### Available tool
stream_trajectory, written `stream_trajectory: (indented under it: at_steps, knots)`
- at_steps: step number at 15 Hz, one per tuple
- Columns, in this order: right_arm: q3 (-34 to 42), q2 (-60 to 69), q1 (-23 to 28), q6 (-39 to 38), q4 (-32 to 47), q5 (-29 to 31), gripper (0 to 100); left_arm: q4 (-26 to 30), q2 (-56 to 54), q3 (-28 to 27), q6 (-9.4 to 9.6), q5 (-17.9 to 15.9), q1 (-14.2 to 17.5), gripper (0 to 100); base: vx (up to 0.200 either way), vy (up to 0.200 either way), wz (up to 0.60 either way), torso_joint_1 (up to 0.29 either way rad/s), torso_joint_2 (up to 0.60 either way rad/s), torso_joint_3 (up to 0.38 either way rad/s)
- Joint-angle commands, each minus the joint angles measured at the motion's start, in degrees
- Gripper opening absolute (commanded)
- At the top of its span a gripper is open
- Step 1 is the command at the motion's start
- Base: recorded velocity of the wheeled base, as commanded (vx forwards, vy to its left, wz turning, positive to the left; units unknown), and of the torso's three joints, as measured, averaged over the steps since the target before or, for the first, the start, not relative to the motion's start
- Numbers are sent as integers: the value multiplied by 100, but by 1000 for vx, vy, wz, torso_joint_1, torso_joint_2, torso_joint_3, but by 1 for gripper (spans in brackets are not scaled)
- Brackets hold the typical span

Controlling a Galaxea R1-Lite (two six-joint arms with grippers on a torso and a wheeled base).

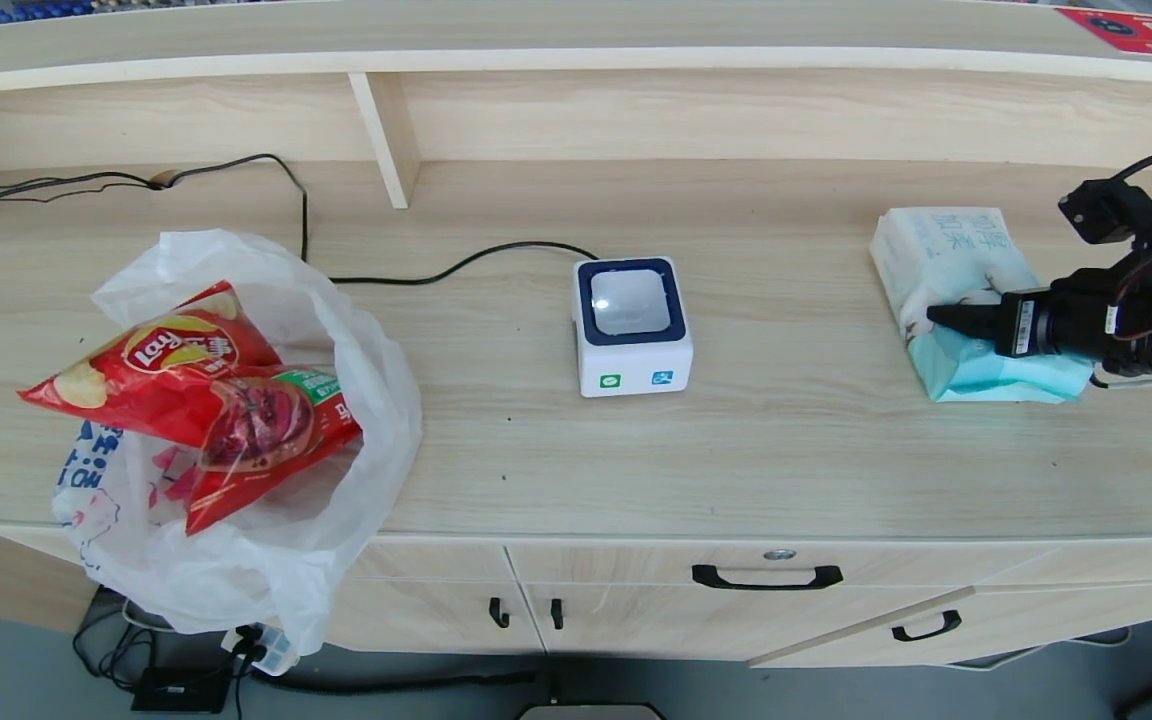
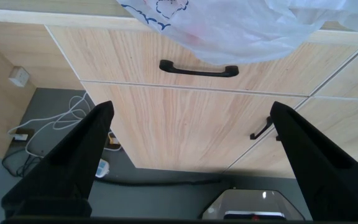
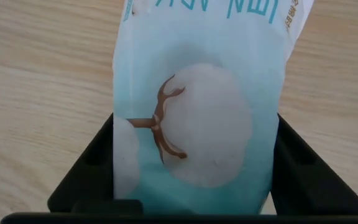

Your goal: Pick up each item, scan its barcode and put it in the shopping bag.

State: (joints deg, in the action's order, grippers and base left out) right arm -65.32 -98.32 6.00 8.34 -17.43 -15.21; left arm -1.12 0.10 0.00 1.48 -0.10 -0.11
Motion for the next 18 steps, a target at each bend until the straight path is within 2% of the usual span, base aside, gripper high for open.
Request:
stream_trajectory:
  at_steps: [1, 5, 8, 10, 12, 13, 14, 16, 18]
  knots:
    - [28, 252, -2, -43, -32, 1, 0, -2, -1, 0, 2, 1, 2, 100, 0, 0, 0, 0, 0, 0]
    - [212, 594, 7, -263, -41, -8, 0, -2, -1, 0, 2, 1, 2, 100, 0, 0, 0, 0, 0, 0]
    - [485, 1306, 7, -878, -50, -34, 0, -2, -1, 0, 2, 1, 2, 100, 0, 0, 0, 0, 0, 0]
    - [1364, 2414, -653, -1748, -182, -403, 0, -2, -1, 0, 11, 1, 2, 100, 0, 0, 0, 0, 0, 0]
    - [2744, 3925, -1962, -2829, -208, -474, 0, 7, -1, 0, 2, 1, 2, 100, 0, 0, 0, 0, 0, 0]
    - [3315, 4470, -2419, -2899, -164, -456, 0, 7, -1, 0, 2, 1, 2, 100, 0, 0, 0, 0, 0, 0]
    - [3605, 4708, -2516, -2908, -164, -456, 0, 7, -1, 0, 11, 1, 2, 100, 0, 0, 0, 0, 0, 0]
    - [4466, 5622, -3113, -3277, -173, -808, 0, 7, -1, 0, 19, 1, 2, 100, 0, 0, 0, 0, 0, 0]
    - [4510, 5833, -3324, -3892, -217, -825, 0, 7, -1, 0, 19, 1, 2, 100, 0, 0, 0, 0, 0, 0]
